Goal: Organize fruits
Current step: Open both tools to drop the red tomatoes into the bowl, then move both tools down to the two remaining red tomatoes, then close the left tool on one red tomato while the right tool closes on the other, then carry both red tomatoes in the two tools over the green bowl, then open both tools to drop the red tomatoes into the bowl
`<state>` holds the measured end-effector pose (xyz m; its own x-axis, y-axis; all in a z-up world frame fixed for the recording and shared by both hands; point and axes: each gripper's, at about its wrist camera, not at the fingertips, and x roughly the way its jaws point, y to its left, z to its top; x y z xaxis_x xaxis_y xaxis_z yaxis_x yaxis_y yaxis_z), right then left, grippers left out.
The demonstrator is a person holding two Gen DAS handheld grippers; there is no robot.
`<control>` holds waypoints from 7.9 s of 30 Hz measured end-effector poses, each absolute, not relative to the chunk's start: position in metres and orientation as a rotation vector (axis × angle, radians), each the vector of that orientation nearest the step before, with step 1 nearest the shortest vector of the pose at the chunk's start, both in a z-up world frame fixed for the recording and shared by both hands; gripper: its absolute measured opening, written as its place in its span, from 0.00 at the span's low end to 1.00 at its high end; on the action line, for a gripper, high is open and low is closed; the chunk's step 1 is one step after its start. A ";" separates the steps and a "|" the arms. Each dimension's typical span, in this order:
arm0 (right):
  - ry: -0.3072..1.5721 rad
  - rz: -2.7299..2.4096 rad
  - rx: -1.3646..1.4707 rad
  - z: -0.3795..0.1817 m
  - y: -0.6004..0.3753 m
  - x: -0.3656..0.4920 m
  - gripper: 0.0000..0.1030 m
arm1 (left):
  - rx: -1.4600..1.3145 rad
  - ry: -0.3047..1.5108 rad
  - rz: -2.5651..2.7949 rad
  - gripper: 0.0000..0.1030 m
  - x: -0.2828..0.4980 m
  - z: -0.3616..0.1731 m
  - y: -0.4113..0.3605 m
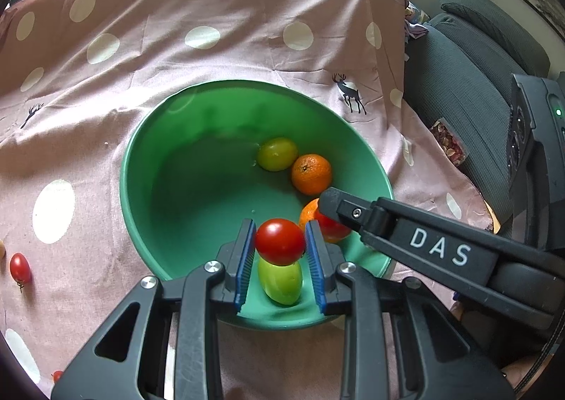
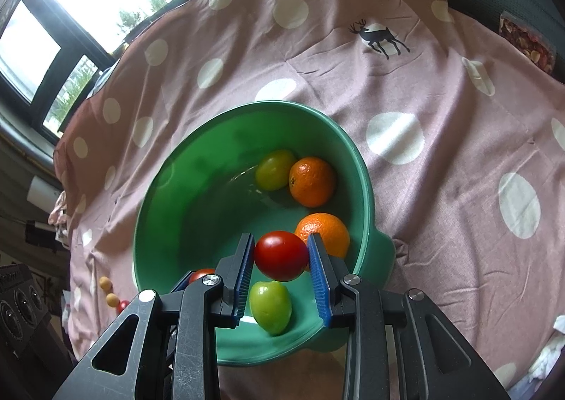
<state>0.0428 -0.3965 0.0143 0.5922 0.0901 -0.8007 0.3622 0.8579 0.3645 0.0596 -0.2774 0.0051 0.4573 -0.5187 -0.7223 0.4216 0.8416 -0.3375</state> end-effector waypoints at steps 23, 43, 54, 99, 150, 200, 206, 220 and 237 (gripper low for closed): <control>0.825 -0.164 0.478 0.045 -0.379 0.029 0.58 | -0.138 0.803 -0.487 0.73 0.017 0.064 -0.180; 0.854 0.012 0.338 0.055 -0.293 0.038 0.62 | -0.138 1.070 -0.380 0.72 -0.023 -0.006 -0.082; 0.919 0.100 0.303 0.038 -0.254 0.048 0.62 | -0.233 1.189 -0.352 0.47 0.003 -0.041 -0.077; 1.084 0.262 0.115 -0.051 -0.125 0.110 0.35 | -0.395 0.966 -0.194 0.26 0.002 -0.026 0.002; 0.935 0.314 0.260 0.012 -0.174 0.044 0.28 | -0.259 0.872 -0.215 0.27 -0.001 -0.003 -0.037; 0.827 -0.162 0.588 0.036 -0.391 0.024 0.29 | -0.088 0.873 -0.633 0.27 0.044 0.026 -0.274; 0.857 -0.164 0.586 0.029 -0.391 0.028 0.29 | -0.076 0.905 -0.603 0.27 0.049 0.020 -0.275; 0.909 -0.168 0.583 0.019 -0.394 0.034 0.29 | -0.050 0.922 -0.589 0.28 0.052 0.005 -0.282; 0.904 -0.127 0.603 0.020 -0.396 0.033 0.44 | -0.099 0.857 -0.593 0.72 0.044 0.016 -0.271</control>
